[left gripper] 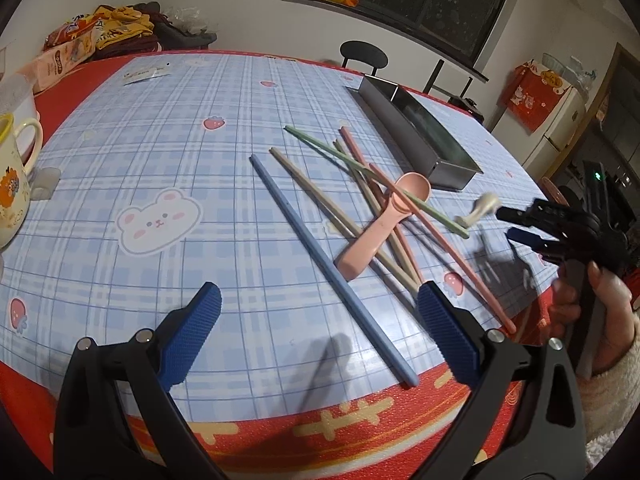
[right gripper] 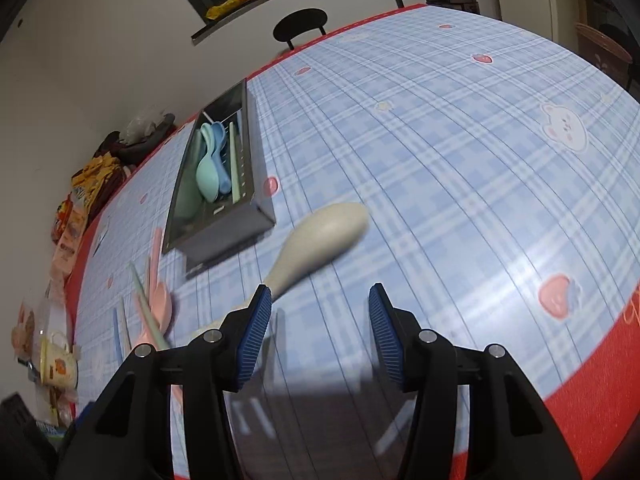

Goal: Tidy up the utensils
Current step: 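Close the right tool on the beige spoon handle and lift it, then close the left tool on the blue chopstick while the right tool holds the beige spoon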

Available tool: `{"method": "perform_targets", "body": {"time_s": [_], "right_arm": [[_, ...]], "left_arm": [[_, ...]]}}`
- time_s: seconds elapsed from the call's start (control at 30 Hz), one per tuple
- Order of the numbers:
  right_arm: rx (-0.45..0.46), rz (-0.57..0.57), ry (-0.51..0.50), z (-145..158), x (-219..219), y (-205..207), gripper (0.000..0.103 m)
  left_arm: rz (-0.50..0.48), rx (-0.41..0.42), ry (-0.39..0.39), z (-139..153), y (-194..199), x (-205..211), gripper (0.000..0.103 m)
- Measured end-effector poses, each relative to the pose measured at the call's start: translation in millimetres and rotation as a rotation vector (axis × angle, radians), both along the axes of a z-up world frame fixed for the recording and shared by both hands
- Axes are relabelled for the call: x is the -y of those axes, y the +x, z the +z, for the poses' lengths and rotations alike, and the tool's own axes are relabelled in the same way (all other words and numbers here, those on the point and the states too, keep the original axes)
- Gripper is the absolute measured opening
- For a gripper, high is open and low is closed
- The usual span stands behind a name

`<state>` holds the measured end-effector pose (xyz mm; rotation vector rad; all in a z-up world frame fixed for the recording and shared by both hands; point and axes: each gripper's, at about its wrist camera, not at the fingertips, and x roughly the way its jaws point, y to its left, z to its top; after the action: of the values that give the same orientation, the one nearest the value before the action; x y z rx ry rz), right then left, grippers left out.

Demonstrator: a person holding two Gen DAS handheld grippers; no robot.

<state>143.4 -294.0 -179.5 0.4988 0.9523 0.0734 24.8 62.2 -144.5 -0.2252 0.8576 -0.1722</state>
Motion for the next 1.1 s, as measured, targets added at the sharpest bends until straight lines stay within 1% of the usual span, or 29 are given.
{"method": "perform_targets", "body": {"time_s": [0.07, 0.1, 0.17, 0.23, 0.33, 0.4, 0.43, 0.47, 0.5, 0.53, 0.57, 0.63, 0.67, 0.7, 0.8, 0.9, 1.0, 1.1], "right_arm": [[-0.008, -0.021, 0.027, -1, -1, 7, 0.052], [-0.006, -0.032, 0.026, 0, -3, 10, 0.056], [-0.002, -0.041, 0.003, 1, -9, 15, 0.058], [0.007, -0.01, -0.015, 1, -21, 21, 0.058], [0.027, 0.02, -0.077, 1, -38, 27, 0.057], [0.034, 0.02, -0.113, 1, -43, 31, 0.048], [0.037, 0.015, -0.127, 1, -45, 32, 0.045], [0.037, 0.007, -0.142, 0, -45, 34, 0.035], [0.034, 0.005, -0.141, -2, -43, 34, 0.022], [0.032, 0.004, -0.134, -3, -41, 33, 0.017], [0.035, 0.009, -0.128, -3, -40, 33, 0.015], [0.047, 0.026, -0.121, -4, -38, 29, 0.014], [0.05, 0.032, -0.112, -4, -36, 26, 0.013], [0.052, 0.04, -0.089, -5, -33, 23, 0.012], [0.053, 0.078, -0.047, -7, -29, 18, 0.01], [0.054, 0.14, -0.018, -7, -31, 12, 0.008], [0.058, 0.223, -0.015, -8, -35, 7, 0.008], [0.067, 0.276, -0.026, -8, -38, 3, 0.008]], "left_arm": [[0.006, 0.004, -0.001, 2, -1, -1, 0.097], [0.008, 0.005, -0.003, 2, -1, -2, 0.097], [0.014, 0.004, -0.008, 1, -2, -4, 0.097], [0.016, 0.0, -0.011, 0, -1, -4, 0.097], [0.017, -0.004, -0.02, 0, -1, -6, 0.097], [0.016, -0.001, -0.027, 0, -1, -7, 0.097], [0.013, 0.003, -0.029, 1, 0, -7, 0.097], [0.015, 0.006, -0.027, 1, 0, -8, 0.097], [0.017, 0.008, -0.024, 2, 0, -8, 0.096], [0.018, 0.009, -0.024, 2, 1, -9, 0.096], [0.015, 0.01, -0.025, 3, 2, -9, 0.095], [0.013, 0.005, -0.021, 3, 5, -10, 0.086], [0.012, -0.009, -0.02, 2, 7, -10, 0.077], [0.009, -0.03, -0.028, -1, 11, -10, 0.071], [-0.003, -0.073, -0.059, -8, 17, -9, 0.061], [-0.017, -0.105, -0.057, -12, 23, -3, 0.058], [-0.02, -0.122, -0.016, -13, 31, 5, 0.058], [-0.02, -0.132, 0.012, -14, 37, 12, 0.058]]}}
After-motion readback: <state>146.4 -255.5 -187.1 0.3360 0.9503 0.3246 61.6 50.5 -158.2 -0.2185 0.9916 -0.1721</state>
